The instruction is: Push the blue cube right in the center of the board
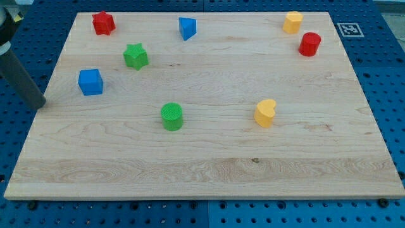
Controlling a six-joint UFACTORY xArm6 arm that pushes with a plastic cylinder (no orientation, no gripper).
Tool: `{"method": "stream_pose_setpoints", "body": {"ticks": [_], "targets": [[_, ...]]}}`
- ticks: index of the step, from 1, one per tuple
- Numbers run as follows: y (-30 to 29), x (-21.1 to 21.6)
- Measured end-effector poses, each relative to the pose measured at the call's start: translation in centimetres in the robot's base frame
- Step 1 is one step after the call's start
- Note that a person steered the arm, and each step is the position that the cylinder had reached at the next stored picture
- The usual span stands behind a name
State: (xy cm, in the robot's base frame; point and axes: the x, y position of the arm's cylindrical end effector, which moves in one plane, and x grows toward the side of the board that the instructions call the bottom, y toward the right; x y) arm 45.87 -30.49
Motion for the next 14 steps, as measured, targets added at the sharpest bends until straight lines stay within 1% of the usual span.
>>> {"method": "stream_pose_setpoints", "body": {"ticks": [1,2,3,4,5,6,7,8,9,10,11,12,13,14], "targets": [[0.1,-2.3],[1.5,-5.6],[7.6,-5.2],[16.9,-3.1],[17.9,-3.8],[13.2,-4.3],[12.8,-1.1],[19.5,0.2],[30.8,0.2],[37.7,0.2],[34.9,-0.1],[30.7,-2.5],[33.4,-4.1],[41.1,-3.8]]}}
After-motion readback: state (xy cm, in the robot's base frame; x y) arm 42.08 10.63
